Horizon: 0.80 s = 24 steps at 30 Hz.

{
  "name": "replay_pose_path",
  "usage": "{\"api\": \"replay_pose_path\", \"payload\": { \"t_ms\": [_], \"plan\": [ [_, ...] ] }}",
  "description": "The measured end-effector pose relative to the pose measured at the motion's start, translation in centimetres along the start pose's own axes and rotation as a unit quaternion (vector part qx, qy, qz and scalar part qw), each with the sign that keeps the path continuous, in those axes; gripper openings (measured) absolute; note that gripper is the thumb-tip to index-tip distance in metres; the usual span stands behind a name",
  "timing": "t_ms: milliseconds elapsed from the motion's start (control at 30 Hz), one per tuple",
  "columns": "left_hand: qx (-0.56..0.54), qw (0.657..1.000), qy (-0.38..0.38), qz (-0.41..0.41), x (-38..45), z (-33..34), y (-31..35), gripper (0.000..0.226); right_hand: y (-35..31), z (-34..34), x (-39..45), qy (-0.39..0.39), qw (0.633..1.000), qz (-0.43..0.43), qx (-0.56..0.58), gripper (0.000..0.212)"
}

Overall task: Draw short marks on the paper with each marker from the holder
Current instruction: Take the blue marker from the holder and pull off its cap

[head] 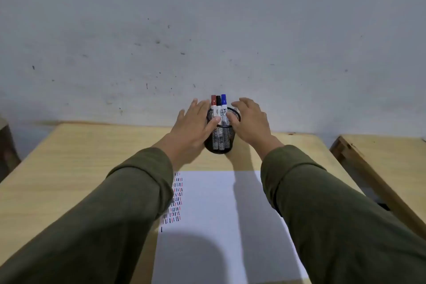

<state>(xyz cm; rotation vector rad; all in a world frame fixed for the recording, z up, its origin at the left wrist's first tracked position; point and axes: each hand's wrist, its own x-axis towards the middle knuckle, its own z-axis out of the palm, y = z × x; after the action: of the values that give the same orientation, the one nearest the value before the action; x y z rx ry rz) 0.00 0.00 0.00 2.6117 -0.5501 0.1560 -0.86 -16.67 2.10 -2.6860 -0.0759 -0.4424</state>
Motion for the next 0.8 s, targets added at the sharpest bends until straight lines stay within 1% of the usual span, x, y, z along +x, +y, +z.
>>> {"api": "replay_pose_path", "payload": {
  "t_ms": [133, 267, 433, 533, 800],
  "plan": [
    [0.012, 1.0, -0.003, 0.02, 0.4, 0.9, -0.9, 0.059, 0.2, 0.4, 1.0, -0.01, 1.0, 0.013, 0.016, 0.043],
    [0.011, 1.0, 0.0, 0.026, 0.7, 1.1, -0.7, 0.059, 0.3, 0.7, 1.8, -0.006, 0.997, 0.04, 0.07, 0.041],
    [0.013, 1.0, -0.021, 0.016, 0.6, 0.6, -0.5, 0.06, -0.3, 0.9, 2.3, -0.012, 0.987, 0.055, 0.148, 0.035],
    [0.042, 0.998, -0.03, 0.022, 0.6, 0.5, -0.5, 0.058, -0.5, 0.8, 2.6, -0.004, 0.985, 0.063, 0.16, 0.032],
    [0.055, 0.998, -0.038, 0.011, 0.7, 0.0, -0.1, 0.061, -0.4, 1.1, 2.6, 0.023, 0.976, 0.09, 0.196, 0.025]
  ]
}}
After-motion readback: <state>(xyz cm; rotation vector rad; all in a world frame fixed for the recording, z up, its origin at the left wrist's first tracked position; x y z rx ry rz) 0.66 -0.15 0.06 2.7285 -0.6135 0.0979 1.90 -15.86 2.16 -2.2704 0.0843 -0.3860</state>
